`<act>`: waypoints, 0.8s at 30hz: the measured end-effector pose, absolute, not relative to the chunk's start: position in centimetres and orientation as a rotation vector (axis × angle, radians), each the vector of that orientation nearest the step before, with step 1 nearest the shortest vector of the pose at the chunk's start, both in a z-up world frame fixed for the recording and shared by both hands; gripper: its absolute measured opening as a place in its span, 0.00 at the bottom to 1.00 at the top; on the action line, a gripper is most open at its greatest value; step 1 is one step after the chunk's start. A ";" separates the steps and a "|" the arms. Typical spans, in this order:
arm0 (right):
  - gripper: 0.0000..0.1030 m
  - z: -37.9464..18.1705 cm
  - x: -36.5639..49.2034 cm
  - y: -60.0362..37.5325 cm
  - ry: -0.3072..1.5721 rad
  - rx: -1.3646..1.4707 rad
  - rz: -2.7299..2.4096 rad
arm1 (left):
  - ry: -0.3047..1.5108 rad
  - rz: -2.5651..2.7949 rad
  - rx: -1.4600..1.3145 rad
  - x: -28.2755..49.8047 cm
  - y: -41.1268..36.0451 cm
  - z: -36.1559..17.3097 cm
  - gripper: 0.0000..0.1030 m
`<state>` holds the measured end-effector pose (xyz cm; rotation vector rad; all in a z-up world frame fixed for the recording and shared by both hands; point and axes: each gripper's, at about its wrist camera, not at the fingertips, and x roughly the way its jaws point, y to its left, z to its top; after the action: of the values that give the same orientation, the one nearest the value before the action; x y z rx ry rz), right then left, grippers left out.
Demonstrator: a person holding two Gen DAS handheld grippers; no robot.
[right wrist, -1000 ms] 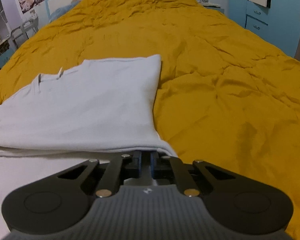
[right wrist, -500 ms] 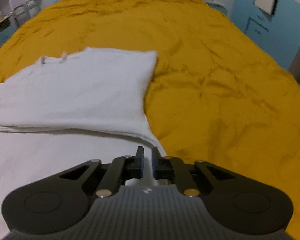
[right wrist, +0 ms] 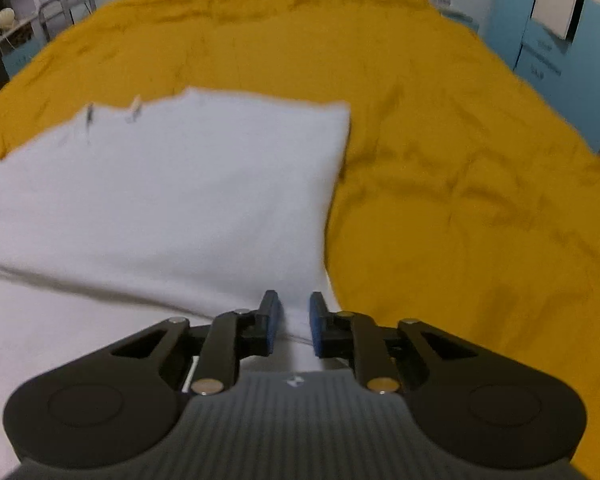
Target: Fold small clothes
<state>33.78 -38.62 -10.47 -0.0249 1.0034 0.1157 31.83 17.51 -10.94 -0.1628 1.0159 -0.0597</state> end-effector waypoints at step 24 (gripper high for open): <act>0.21 0.0 25.0 -38.5 0.992 -0.178 0.386 | 0.966 -0.342 0.101 21.9 14.6 0.3 0.24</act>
<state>25.01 -38.52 0.03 -0.1779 0.9923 0.3864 21.86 14.59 0.27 0.1007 0.9663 -0.3416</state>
